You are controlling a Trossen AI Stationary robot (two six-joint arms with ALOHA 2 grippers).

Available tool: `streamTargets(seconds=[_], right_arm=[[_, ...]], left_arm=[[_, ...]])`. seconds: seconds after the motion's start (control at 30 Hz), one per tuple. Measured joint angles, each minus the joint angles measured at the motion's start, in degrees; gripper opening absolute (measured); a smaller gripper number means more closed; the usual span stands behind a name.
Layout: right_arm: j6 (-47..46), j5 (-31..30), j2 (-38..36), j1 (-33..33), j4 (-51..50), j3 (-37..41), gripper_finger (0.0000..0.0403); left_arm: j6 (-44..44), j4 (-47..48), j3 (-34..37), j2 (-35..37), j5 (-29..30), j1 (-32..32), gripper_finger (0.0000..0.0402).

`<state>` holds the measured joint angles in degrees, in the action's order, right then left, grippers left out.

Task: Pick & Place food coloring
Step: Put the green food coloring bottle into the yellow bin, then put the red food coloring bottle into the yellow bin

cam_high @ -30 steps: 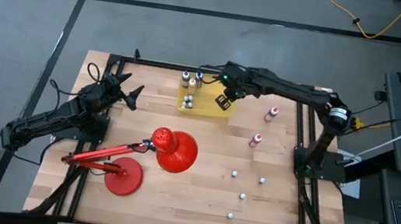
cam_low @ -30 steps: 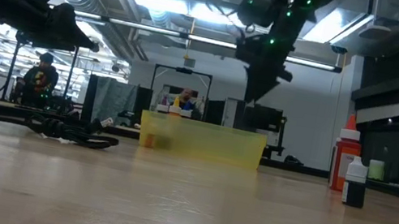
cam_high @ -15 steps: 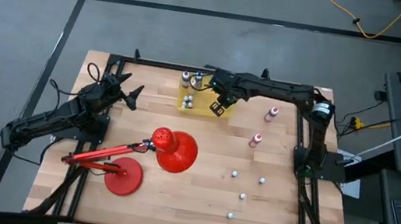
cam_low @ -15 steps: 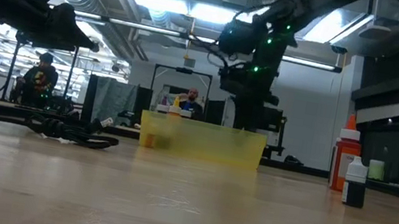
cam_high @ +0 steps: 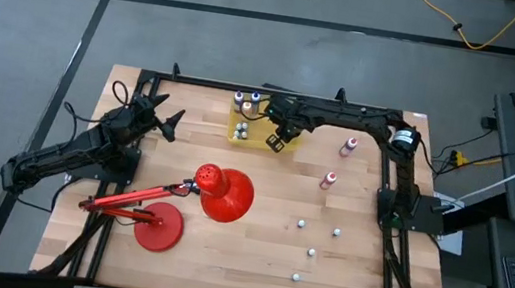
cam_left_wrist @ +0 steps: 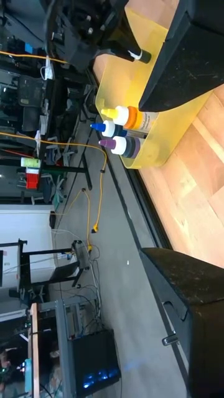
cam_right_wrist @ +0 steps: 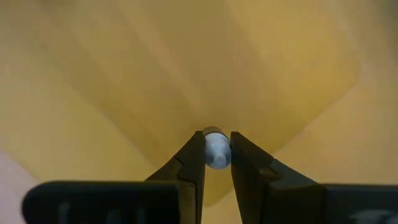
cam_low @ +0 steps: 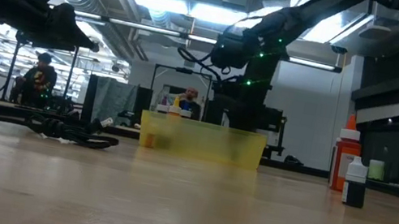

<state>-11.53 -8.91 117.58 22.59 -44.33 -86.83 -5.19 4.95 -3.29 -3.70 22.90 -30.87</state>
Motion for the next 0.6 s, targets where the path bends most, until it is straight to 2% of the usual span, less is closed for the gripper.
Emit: streamTargets(seconds=[0.17,0.6], right_arm=[[-0.11,-0.27,-0.02,0.08,0.03,-0.02,0.0075],[-0.15,-0.45,-0.30,0.17,-0.99,-0.02,0.0154]], left_arm=[[-0.02,0.00,0.00,0.01,0.01,0.00,0.0365],[-0.02,0.00,0.00,0.00,0.00,0.02,0.0363]])
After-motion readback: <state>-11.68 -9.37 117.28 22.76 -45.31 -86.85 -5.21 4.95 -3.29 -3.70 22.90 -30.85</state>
